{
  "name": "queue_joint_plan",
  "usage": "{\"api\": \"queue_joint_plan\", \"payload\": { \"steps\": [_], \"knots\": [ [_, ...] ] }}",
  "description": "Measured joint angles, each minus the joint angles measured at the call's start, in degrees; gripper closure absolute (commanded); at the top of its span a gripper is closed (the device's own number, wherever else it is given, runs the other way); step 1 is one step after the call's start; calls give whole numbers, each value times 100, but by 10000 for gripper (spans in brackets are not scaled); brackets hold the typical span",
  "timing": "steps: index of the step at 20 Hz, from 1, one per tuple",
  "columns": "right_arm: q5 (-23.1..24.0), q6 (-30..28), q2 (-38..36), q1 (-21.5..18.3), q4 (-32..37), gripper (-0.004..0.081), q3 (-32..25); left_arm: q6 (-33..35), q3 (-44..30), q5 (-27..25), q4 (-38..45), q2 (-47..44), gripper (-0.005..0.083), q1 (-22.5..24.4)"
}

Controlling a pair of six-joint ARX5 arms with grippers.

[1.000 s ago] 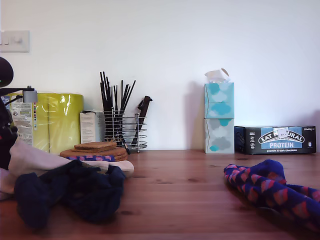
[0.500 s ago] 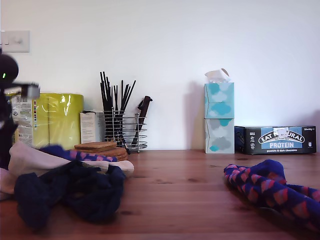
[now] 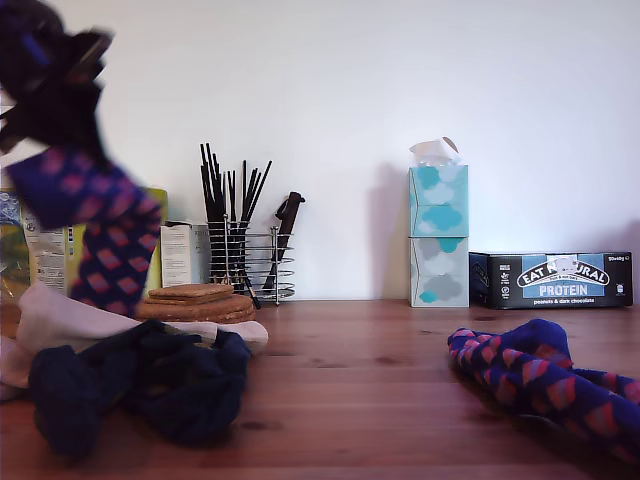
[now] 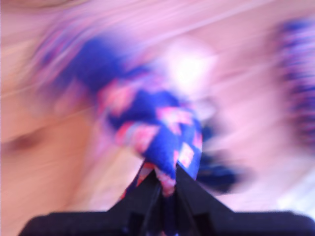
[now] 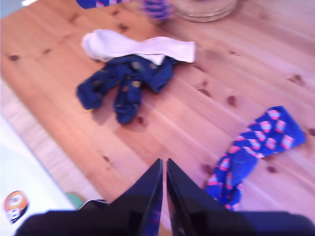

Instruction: Pair up the socks based on colour and pattern, by placing each sock on top of its pair

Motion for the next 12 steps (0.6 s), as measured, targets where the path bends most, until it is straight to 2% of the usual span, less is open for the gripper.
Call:
{"api": "queue_joint_plan", "payload": {
  "steps": [3,8,12],
  "knots": [
    [315,2,-114,0,68,782,0,-262,378,437,-81,0,797,-415],
    [656,15,-584,0,35,782,0,-428,450,468,103,-4,797,-1276],
    [1228,153,-935,0,-236,782,0,-516,450,424,321,-4,797,-1895]
  ]
}}
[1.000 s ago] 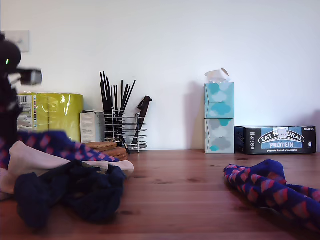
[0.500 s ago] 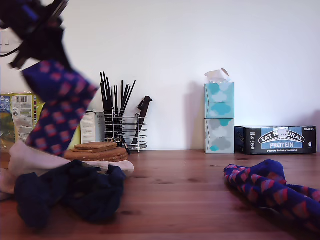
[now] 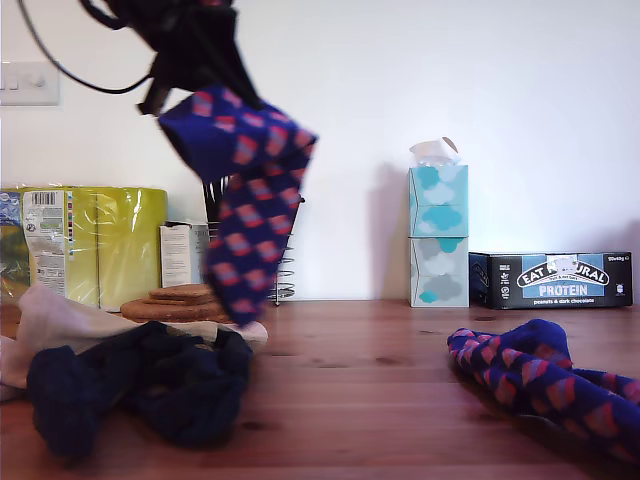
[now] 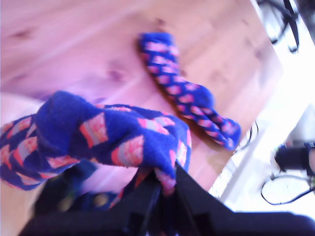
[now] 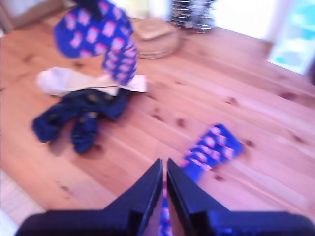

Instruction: Pair up the socks based on colour and pattern, by placing each sock on top of its pair

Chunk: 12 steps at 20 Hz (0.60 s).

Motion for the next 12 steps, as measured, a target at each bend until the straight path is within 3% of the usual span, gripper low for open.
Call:
{"api": "queue_joint_plan", "payload": {
  "steps": [6,12],
  "knots": [
    [251,7,-251,0,-175,782,0,-852,0,-2,841,0,797,-645],
    [256,2,-247,0,-295,782,0,-2129,-2,-101,2339,0,797,-1390]
  ]
}}
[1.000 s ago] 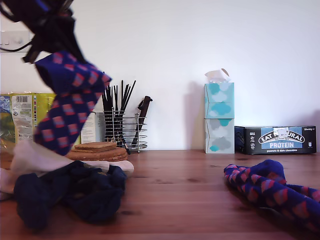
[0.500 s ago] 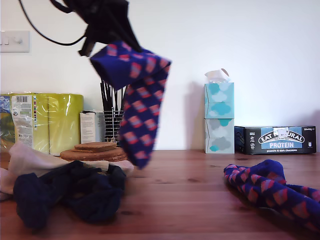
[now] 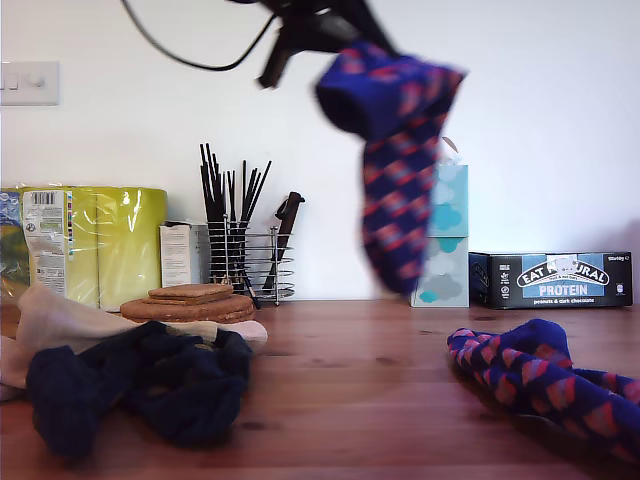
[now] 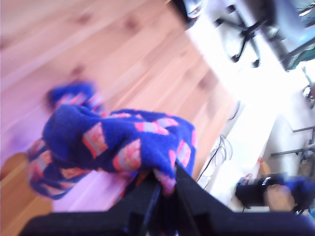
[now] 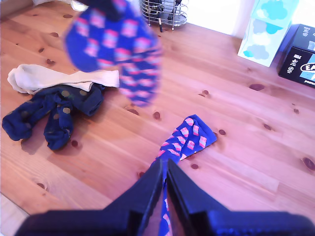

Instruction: Pair up the socks based on colour and pattern, by placing each sock on top of its pair

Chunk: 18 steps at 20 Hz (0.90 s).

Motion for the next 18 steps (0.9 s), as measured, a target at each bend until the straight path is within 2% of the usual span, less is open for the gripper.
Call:
{"api": "queue_joint_plan", "payload": {
  "steps": [5,11,12,15,16,18],
  "knots": [
    [68,0,0,0,-205,782,0,-789,0,-514,1182,0,797,-203],
    [295,-22,0,0,-181,777,0,-1165,9,-614,2177,496,797,-391],
    [304,-24,0,0,-114,741,0,-1362,9,-605,2214,686,797,-468],
    [463,-662,66,0,280,493,2,-1849,-13,-409,2059,1049,795,-636],
    [466,-715,186,0,321,485,2,-1982,-24,-295,2046,1056,773,-673],
    [308,-201,686,0,306,465,4,-2218,-22,70,2127,1021,701,-691]
  ]
}}
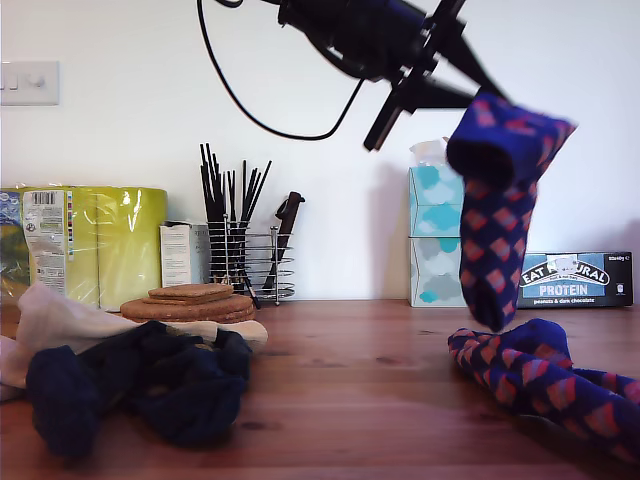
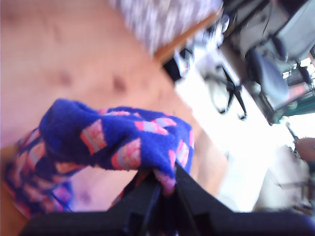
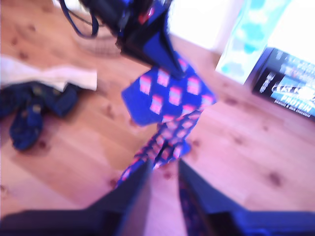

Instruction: Pair up the socks based on colour and pattern, by placing each sock on top of its pair

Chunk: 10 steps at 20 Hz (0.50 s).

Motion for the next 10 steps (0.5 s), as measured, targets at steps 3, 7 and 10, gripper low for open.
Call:
{"api": "queue_joint_plan", "payload": {
  "steps": [3,7,10],
  "knots": [
    [-317,787,935,-221,267,397,-4,-155,2,442,-2,-46,692,11],
    [-1305,1335,1574,-1410,739,396,-4,-186,0,540,-122,-46,697,68],
    [-2966,1725,1495,-2647,940,384,-4,-160,2,540,-133,-46,697,125]
  ]
}}
